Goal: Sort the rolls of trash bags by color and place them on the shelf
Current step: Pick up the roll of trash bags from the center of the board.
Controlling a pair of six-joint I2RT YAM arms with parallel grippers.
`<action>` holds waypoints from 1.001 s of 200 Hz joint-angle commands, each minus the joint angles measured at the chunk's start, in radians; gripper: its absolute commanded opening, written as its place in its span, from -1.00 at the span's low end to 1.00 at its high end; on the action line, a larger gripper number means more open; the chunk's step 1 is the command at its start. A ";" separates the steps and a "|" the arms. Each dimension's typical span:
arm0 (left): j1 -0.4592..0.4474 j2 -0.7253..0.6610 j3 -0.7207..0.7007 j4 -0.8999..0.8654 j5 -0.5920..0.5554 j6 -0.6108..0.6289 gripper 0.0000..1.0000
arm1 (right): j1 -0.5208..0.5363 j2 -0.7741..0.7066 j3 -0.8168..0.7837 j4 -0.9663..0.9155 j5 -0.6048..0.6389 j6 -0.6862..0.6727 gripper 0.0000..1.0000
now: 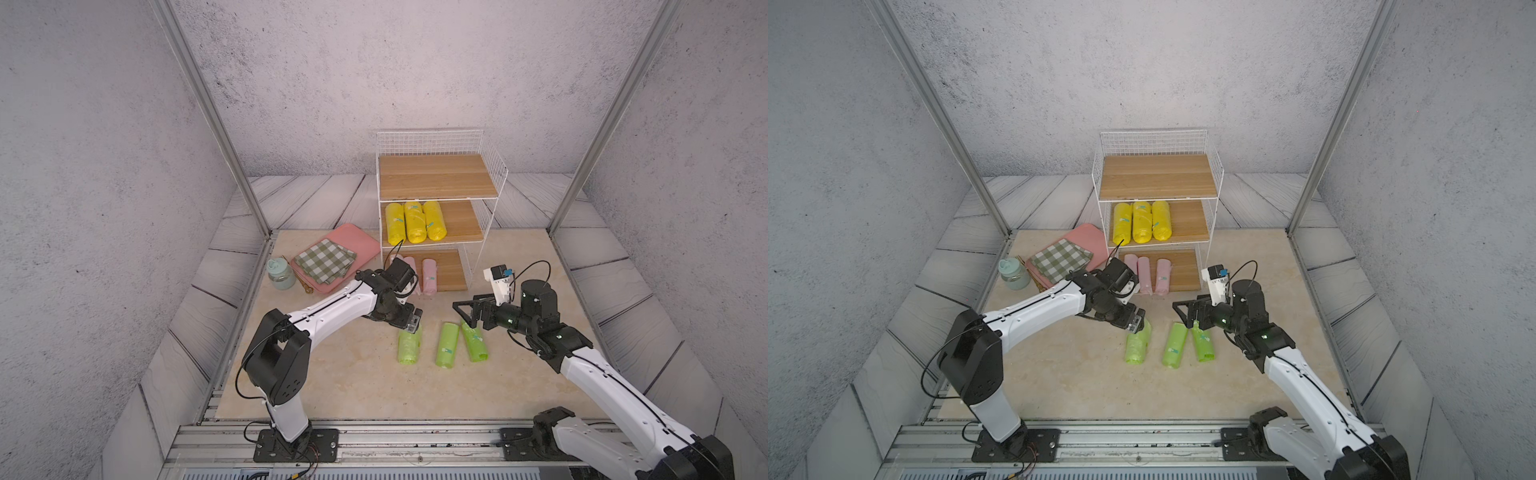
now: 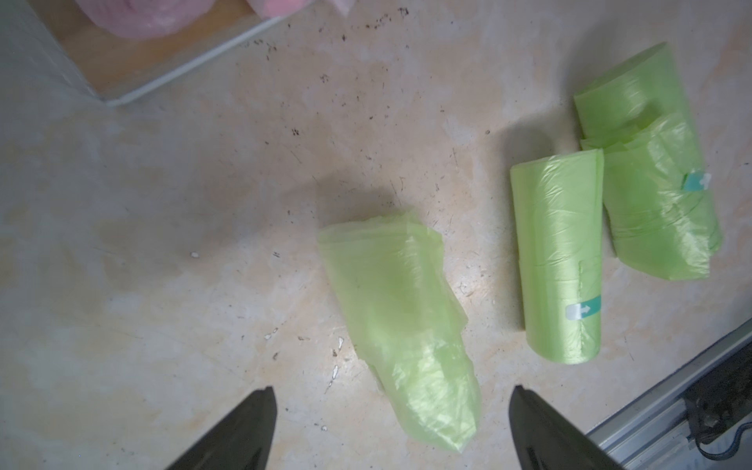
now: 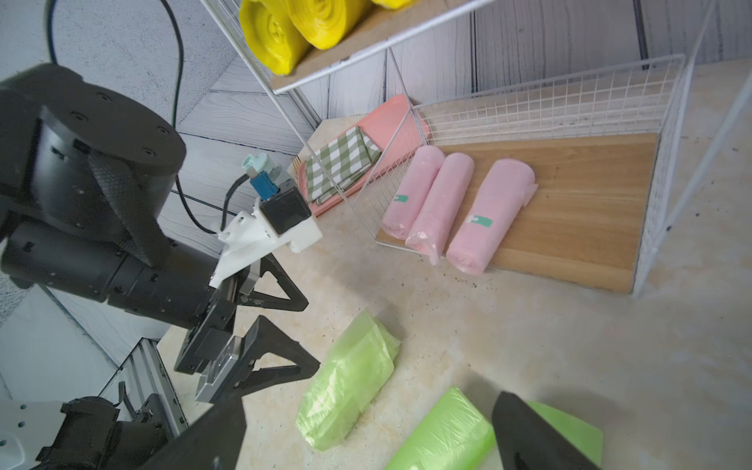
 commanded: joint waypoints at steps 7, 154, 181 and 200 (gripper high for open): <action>-0.024 0.035 0.038 -0.034 -0.010 -0.066 0.89 | -0.003 -0.048 -0.039 -0.015 0.030 0.029 0.97; -0.070 0.341 0.277 -0.215 -0.125 -0.193 0.62 | -0.003 -0.153 -0.124 -0.047 0.109 0.055 0.97; -0.070 0.363 0.279 -0.216 -0.115 -0.188 0.50 | -0.004 -0.153 -0.123 -0.050 0.113 0.044 0.97; -0.069 0.374 0.289 -0.222 -0.113 -0.184 0.38 | -0.003 -0.152 -0.124 -0.054 0.120 0.043 0.97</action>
